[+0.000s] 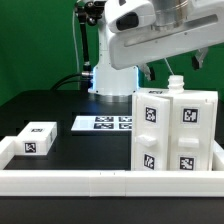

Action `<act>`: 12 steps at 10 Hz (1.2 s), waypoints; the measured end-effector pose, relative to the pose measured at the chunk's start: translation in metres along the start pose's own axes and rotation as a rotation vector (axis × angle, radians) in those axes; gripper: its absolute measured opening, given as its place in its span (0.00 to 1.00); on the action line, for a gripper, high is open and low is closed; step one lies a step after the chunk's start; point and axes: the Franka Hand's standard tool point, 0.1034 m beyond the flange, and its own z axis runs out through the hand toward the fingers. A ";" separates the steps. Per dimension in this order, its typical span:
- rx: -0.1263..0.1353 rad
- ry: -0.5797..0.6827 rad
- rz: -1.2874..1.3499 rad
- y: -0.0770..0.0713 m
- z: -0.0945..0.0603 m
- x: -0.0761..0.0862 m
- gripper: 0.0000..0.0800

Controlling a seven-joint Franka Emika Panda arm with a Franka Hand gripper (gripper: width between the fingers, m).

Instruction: Assemble cabinet

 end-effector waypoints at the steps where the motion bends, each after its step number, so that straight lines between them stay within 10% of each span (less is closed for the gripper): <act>1: 0.000 -0.001 0.005 0.001 0.000 -0.001 0.81; 5: 0.000 0.069 0.083 0.038 0.007 -0.036 0.81; 9: 0.017 0.070 0.092 0.039 0.009 -0.036 0.81; 12: 0.004 0.104 0.134 0.092 0.030 -0.061 0.81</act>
Offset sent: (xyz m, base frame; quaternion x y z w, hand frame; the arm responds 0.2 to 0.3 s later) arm -0.0527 -0.0440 0.0015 -0.0395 0.0620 0.0655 0.9951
